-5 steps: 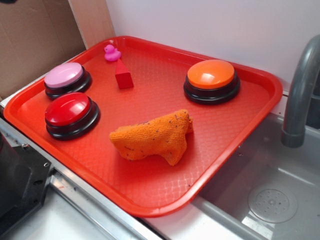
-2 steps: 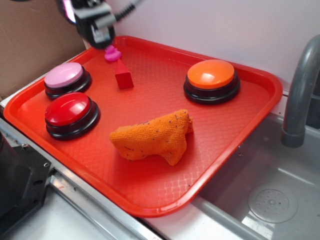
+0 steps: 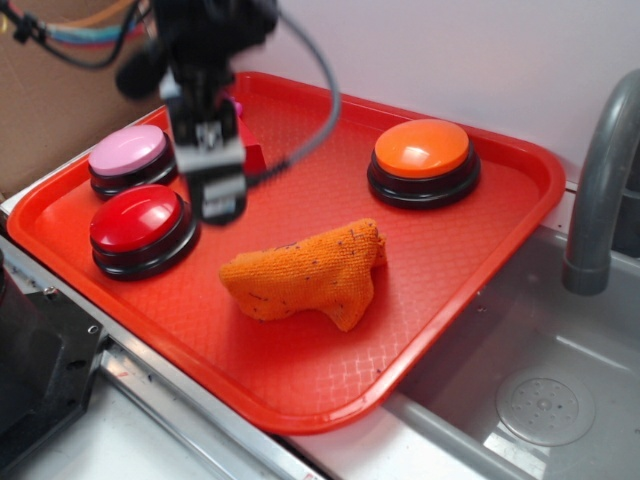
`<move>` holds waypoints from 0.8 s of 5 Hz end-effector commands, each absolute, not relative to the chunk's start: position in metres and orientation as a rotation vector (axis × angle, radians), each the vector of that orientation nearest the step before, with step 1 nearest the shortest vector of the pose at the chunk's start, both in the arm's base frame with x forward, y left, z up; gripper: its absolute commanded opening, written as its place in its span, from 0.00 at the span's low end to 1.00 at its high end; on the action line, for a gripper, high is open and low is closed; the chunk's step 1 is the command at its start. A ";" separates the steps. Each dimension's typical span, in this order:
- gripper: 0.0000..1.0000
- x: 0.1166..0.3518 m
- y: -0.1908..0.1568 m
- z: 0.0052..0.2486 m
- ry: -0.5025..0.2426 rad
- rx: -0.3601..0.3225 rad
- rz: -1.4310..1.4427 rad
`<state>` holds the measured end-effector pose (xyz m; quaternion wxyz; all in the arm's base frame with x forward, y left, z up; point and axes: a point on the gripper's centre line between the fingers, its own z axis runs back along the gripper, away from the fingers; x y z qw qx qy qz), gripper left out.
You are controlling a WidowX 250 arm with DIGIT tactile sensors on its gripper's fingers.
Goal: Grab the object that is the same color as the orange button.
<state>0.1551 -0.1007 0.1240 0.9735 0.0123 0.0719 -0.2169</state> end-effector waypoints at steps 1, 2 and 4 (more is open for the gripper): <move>1.00 0.176 -0.100 0.079 0.161 -0.003 -0.432; 1.00 0.185 -0.106 0.060 0.195 -0.013 -0.440; 0.42 0.188 -0.121 0.037 0.224 -0.001 -0.457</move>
